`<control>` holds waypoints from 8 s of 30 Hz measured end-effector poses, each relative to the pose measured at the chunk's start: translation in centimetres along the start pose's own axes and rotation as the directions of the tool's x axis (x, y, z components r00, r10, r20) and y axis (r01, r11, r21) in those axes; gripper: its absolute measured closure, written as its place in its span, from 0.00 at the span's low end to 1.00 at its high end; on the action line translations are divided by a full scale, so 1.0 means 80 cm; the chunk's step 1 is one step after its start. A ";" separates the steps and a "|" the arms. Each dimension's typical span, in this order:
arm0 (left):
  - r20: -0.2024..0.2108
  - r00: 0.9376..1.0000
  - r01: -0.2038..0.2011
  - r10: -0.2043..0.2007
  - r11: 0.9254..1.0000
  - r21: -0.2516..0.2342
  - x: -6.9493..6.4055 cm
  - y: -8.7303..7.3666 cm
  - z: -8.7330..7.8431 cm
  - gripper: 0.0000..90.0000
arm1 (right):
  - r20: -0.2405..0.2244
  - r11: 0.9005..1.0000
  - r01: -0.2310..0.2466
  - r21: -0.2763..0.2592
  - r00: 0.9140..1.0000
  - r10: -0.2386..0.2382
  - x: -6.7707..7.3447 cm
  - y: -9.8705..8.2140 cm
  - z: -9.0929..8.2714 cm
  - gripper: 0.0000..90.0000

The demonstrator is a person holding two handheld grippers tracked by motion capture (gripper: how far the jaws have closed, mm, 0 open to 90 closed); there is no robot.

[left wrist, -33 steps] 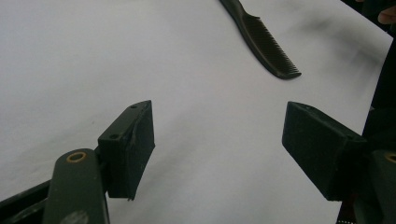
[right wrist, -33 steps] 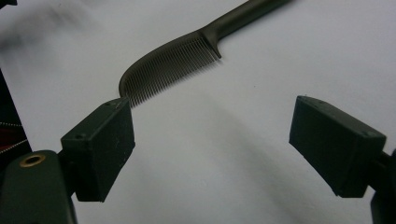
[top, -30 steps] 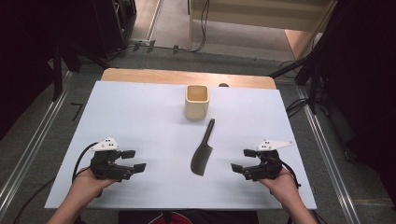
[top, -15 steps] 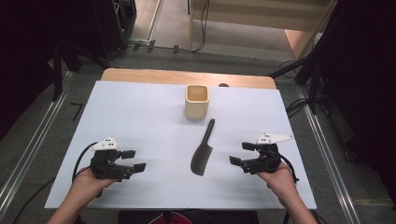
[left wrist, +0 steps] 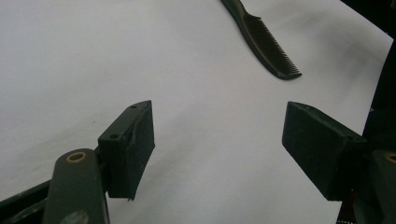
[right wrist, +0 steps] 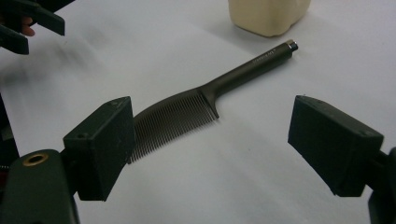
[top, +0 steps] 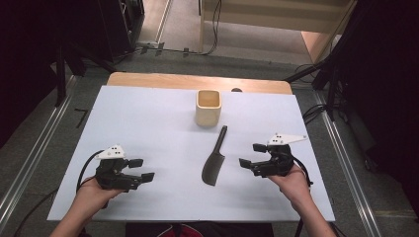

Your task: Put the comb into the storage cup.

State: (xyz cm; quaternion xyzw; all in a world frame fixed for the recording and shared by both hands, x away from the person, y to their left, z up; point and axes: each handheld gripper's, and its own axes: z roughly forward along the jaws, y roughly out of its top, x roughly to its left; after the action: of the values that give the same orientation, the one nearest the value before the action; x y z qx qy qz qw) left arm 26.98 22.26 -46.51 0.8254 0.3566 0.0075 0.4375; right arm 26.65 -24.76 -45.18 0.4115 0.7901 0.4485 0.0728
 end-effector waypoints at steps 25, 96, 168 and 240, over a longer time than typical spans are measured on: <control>-0.008 1.000 0.001 -0.001 1.000 0.004 0.002 -0.001 -0.001 0.29 | 0.025 0.999 0.015 -0.030 1.000 -0.014 -0.002 0.042 0.023 0.15; -0.003 1.000 0.002 -0.002 1.000 0.004 0.003 0.000 0.000 0.29 | 0.004 0.999 0.048 0.023 0.999 -0.048 -0.013 0.114 0.130 0.23; 0.007 1.000 -0.001 0.001 1.000 -0.002 0.002 0.000 -0.002 0.29 | 0.090 0.971 -0.025 0.236 0.996 0.003 -0.056 0.063 0.175 0.97; 0.015 1.000 -0.017 0.017 1.000 -0.023 0.002 0.006 0.002 0.29 | 0.099 0.955 -0.088 0.284 0.993 0.062 -0.067 -0.020 0.061 0.97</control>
State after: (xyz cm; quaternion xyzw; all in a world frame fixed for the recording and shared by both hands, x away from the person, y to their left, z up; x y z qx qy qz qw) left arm 27.47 22.06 -46.29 0.8234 0.3460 0.0089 0.4496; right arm 31.57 -25.80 -50.64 0.4670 0.8266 0.3126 0.0300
